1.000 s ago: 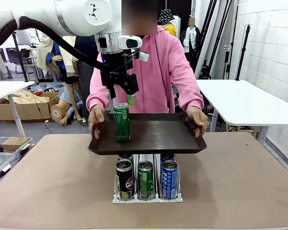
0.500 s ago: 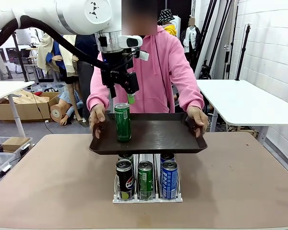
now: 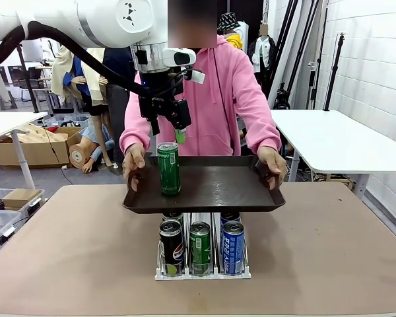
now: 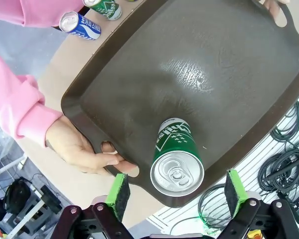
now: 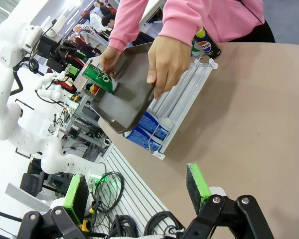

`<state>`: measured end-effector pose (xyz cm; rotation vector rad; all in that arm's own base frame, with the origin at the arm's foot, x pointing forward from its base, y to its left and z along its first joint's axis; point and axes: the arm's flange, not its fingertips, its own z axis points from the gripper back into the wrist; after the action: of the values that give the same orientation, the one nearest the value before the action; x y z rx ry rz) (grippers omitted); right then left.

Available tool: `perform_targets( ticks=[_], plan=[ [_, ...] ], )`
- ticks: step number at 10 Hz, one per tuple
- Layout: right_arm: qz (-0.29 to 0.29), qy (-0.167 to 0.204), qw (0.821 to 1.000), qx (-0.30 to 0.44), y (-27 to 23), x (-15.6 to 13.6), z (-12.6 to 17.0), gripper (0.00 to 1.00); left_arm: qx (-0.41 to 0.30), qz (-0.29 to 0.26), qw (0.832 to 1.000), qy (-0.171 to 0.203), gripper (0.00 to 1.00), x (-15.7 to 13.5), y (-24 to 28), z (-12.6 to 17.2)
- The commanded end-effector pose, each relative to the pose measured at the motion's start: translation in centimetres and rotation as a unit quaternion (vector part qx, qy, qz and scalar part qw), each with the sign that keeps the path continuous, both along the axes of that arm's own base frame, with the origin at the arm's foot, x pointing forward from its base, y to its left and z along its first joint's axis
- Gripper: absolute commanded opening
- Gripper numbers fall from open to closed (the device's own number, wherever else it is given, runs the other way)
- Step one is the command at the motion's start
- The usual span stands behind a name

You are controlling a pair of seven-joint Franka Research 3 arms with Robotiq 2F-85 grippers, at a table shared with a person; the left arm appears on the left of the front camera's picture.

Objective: Retrieve and hand over the desired beverage to the person.
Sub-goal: Pick up another can of the same type that the person held from the Automatic Can Dispenser.

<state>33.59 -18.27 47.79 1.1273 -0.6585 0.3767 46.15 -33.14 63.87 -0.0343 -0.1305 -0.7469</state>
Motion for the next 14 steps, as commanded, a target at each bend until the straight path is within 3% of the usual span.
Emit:
perform_targets(
  ticks=[1,6,8,11,14],
  plan=[
    [0.002,-0.006,1.0,0.005,0.0,0.0,0.0,1.0,-0.001,0.001,1.0,-0.004,1.0,-0.1,0.1,0.0],
    [0.002,-0.006,1.0,0.005,0.0,0.0,0.0,1.0,-0.001,0.001,1.0,-0.004,1.0,-0.1,0.1,0.0],
    [0.002,-0.006,1.0,0.005,0.0,0.0,0.0,1.0,-0.003,0.012,1.0,0.012,1.0,0.1,0.8,0.6],
    [0.002,-0.006,1.0,0.005,0.0,0.0,0.0,1.0,-0.042,0.065,0.997,0.014,1.0,0.3,4.7,4.2],
    [0.002,-0.006,1.0,0.005,0.0,0.0,0.0,1.0,-0.092,0.144,0.985,0.009,1.0,0.7,12.6,8.4]
  ],
)
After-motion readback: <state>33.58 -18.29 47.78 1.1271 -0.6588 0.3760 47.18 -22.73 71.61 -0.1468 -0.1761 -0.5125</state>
